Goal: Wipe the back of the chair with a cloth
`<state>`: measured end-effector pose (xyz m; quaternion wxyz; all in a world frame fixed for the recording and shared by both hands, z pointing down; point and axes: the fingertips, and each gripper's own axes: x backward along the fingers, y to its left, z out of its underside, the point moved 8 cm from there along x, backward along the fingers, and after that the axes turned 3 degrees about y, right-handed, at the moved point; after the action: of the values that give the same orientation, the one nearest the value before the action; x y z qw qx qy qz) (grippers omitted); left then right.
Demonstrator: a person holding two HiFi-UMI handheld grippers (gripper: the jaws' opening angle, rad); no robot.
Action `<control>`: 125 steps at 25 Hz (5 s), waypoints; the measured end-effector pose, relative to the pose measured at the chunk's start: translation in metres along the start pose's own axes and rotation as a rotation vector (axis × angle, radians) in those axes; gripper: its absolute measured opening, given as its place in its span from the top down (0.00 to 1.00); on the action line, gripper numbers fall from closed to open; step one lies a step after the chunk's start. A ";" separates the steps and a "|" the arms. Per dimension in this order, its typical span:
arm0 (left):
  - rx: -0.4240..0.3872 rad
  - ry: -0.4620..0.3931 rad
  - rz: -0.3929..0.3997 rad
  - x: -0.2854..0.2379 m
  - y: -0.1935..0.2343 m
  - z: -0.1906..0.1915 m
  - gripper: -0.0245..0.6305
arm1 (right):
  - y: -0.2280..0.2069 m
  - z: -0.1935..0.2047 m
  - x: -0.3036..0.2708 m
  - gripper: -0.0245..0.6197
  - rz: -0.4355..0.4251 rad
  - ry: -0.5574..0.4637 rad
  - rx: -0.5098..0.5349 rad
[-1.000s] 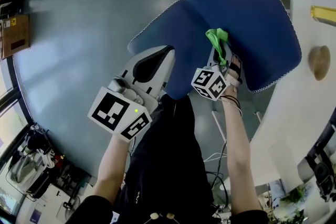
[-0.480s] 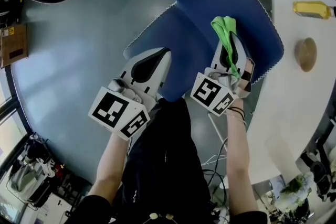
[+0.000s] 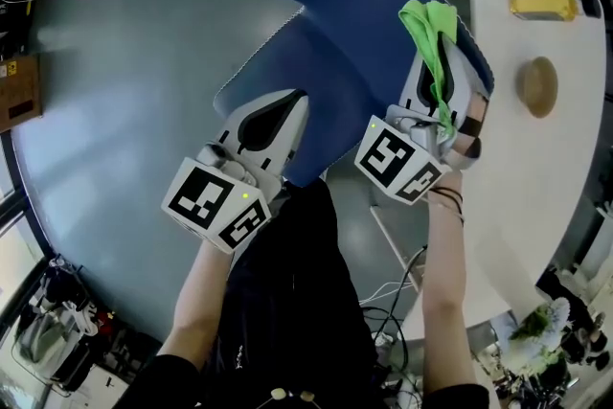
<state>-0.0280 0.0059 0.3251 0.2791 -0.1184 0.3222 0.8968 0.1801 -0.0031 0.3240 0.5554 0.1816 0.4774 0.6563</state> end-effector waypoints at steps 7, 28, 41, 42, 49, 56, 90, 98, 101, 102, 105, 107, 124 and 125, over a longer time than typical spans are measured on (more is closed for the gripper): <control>0.004 0.020 -0.018 0.006 0.011 0.007 0.96 | 0.026 0.019 -0.016 0.89 -0.059 0.049 0.072; 0.036 0.017 -0.032 0.009 0.017 0.014 0.96 | 0.046 0.042 -0.007 0.89 -0.075 0.116 0.172; 0.040 0.036 -0.025 -0.001 0.015 0.022 0.96 | 0.071 0.067 0.002 0.89 -0.141 0.147 0.231; 0.039 0.037 -0.025 -0.001 0.015 0.022 0.96 | 0.070 0.067 0.002 0.89 -0.141 0.146 0.230; 0.037 0.042 -0.018 -0.002 0.009 0.024 0.96 | 0.069 0.067 0.006 0.89 -0.154 0.149 0.200; 0.040 0.040 -0.017 -0.004 0.007 0.026 0.96 | 0.077 0.075 0.010 0.89 -0.164 0.150 0.228; 0.064 0.046 -0.043 -0.006 0.019 0.037 0.96 | 0.157 0.112 0.009 0.89 -0.381 0.314 0.279; 0.059 0.051 -0.052 -0.001 0.023 0.038 0.96 | 0.184 0.124 0.006 0.89 -0.422 0.369 0.307; 0.054 0.055 -0.055 0.003 0.022 0.040 0.96 | 0.193 0.128 0.006 0.89 -0.422 0.381 0.336; 0.053 0.056 -0.057 0.004 0.023 0.040 0.96 | 0.197 0.129 0.005 0.89 -0.420 0.385 0.345; 0.049 0.057 -0.060 0.007 0.024 0.040 0.96 | 0.208 0.131 0.002 0.89 -0.440 0.406 0.340; 0.047 0.057 -0.060 0.008 0.023 0.039 0.96 | 0.213 0.134 0.000 0.89 -0.449 0.419 0.338; 0.053 0.059 -0.078 0.019 0.027 0.053 0.96 | 0.247 0.155 -0.012 0.89 -0.524 0.521 0.322; 0.051 0.058 -0.076 0.020 0.026 0.052 0.96 | 0.243 0.153 -0.011 0.89 -0.523 0.524 0.299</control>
<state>-0.0606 0.0314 0.3706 0.3067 -0.1493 0.3480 0.8732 0.1662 0.0698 0.6016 0.5305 -0.0407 0.7233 0.4401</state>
